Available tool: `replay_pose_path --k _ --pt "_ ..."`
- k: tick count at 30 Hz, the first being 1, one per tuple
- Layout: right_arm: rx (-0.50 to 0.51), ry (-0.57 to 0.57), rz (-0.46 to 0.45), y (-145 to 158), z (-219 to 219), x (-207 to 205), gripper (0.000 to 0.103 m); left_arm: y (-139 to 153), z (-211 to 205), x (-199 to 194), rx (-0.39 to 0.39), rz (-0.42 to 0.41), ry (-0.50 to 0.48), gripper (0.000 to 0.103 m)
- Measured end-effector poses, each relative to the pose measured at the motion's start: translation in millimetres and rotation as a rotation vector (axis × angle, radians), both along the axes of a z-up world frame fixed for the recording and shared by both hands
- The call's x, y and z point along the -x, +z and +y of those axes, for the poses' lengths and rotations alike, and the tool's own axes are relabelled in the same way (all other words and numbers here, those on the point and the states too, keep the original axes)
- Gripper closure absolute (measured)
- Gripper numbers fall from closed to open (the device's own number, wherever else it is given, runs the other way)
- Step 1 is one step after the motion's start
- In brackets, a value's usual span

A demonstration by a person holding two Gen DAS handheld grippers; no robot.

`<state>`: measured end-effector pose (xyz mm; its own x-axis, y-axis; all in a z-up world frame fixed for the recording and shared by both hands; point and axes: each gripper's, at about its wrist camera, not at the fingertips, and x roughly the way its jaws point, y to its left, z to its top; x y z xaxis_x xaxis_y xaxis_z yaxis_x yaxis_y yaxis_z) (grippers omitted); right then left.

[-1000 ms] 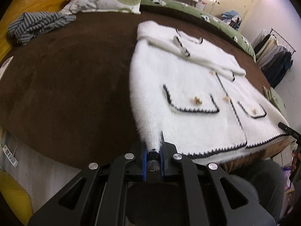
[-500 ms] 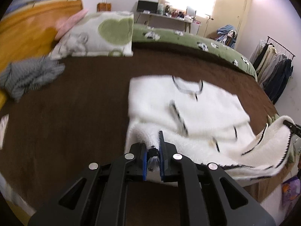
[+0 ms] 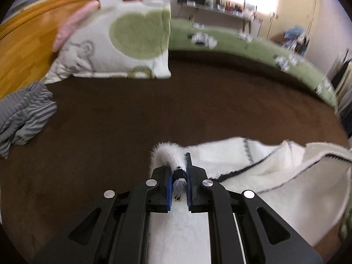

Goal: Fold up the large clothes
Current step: 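Lift the hem with both grippers and fold it over toward the collar, then release the hem and press the folded cardigan flat with both grippers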

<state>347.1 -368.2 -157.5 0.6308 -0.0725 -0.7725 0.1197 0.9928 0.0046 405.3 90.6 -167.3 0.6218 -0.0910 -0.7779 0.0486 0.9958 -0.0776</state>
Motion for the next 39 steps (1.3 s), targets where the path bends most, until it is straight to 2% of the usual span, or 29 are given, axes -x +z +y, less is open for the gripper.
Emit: replay_pose_path --k 3,5,8,15,19,20,21,23,24,26,27,28,29,33,37,39 --pt "-0.023 -0.034 0.051 -36 -13 -30 0.094 -33 -5 -33 0.004 0.048 -0.002 0.090" --pt "-0.021 -0.033 0.081 -58 -15 -39 0.094 -54 -4 -42 0.006 0.061 0.000 0.090" --pt "-0.021 -0.030 0.098 -82 -15 -43 0.093 -69 -4 -45 -0.002 0.071 -0.010 0.090" --pt "-0.034 -0.035 0.092 -92 -17 -45 0.093 -71 -10 -48 -0.025 0.052 -0.011 0.090" --pt "-0.029 -0.038 0.091 -91 -17 -43 0.093 -72 -7 -50 -0.010 0.062 -0.009 0.089" --pt "-0.022 -0.044 0.096 -91 -17 -43 0.087 -71 -7 -51 -0.008 0.061 -0.010 0.089" --pt "0.010 -0.064 0.098 -90 -16 -43 0.075 -69 -7 -49 -0.009 0.055 -0.009 0.086" --pt "0.046 -0.091 0.089 -85 -16 -40 0.058 -64 -7 -48 -0.014 0.046 -0.013 0.085" --pt "0.035 -0.102 0.083 -83 -19 -39 0.052 -61 -8 -47 -0.016 0.042 -0.020 0.081" --pt "-0.003 -0.116 0.074 -79 -26 -35 0.047 -57 -9 -45 -0.012 0.043 -0.029 0.067" --pt "-0.012 -0.120 0.070 -74 -29 -31 0.043 -53 -9 -45 -0.019 0.043 -0.025 0.047" --pt "-0.006 -0.116 0.064 -69 -30 -28 0.041 -48 -8 -44 -0.037 0.037 -0.015 0.022" --pt "0.003 -0.108 0.057 -63 -29 -26 0.038 -42 -7 -42 -0.044 0.024 -0.011 0.017" --pt "0.014 -0.073 0.003 -29 -23 -10 0.033 -9 -1 -30 -0.036 0.000 -0.031 0.017" --pt "0.009 -0.036 -0.037 1 -12 10 0.032 15 -2 -6 -0.080 0.001 -0.060 0.010" --pt "0.017 -0.012 -0.039 5 -3 20 0.032 20 -3 11 -0.070 -0.003 -0.062 0.006"
